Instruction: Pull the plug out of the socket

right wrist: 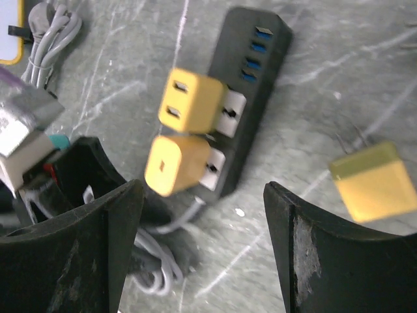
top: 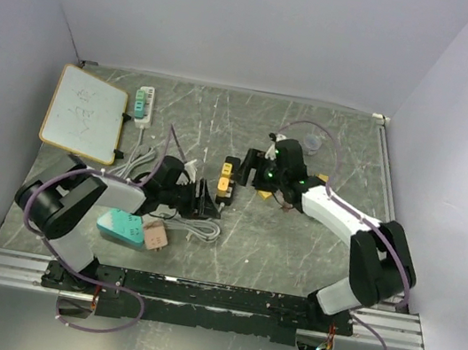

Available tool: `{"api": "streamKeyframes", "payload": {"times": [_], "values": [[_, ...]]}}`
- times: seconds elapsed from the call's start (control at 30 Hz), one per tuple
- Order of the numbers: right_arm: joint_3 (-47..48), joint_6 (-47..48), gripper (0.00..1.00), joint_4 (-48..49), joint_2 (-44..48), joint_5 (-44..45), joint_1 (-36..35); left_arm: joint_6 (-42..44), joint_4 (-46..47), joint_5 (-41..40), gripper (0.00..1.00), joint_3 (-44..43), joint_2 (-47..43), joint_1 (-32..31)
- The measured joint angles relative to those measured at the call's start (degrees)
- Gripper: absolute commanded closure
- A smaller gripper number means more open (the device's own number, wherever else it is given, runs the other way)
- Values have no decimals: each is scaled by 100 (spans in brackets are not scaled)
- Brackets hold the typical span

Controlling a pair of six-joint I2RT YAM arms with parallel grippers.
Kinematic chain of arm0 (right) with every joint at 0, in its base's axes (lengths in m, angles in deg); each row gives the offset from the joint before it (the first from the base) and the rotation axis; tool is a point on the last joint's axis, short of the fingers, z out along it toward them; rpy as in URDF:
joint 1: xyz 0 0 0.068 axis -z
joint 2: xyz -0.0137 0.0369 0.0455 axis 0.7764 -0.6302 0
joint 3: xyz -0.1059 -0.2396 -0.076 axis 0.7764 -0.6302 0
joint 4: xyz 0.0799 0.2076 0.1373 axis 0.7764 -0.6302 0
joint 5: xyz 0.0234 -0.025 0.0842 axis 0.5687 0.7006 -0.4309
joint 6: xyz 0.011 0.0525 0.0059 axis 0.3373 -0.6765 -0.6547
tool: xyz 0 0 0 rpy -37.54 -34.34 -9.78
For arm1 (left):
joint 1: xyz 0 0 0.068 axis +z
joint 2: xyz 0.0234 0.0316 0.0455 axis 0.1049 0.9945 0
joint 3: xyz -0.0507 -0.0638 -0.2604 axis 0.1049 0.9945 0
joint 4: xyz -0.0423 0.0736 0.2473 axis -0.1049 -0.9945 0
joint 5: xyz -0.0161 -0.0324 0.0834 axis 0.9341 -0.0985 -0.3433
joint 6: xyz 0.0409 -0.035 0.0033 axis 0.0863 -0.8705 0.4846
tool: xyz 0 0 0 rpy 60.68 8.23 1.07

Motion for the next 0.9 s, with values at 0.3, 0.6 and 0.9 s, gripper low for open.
{"api": "streamKeyframes", "payload": {"times": [0.3,0.6,0.9], "values": [[1635,-203,33,-925,-1082,953,-824,-251,83,96,23,439,-1027,-28],[3053,-490,48,-2297,-2124,2387,-1364,61,-728,-205,24,367,-1840,424],[3628,-601,78,-3027,-2780,3191,-1604,105,-1023,-299,24,367,-1869,588]]}}
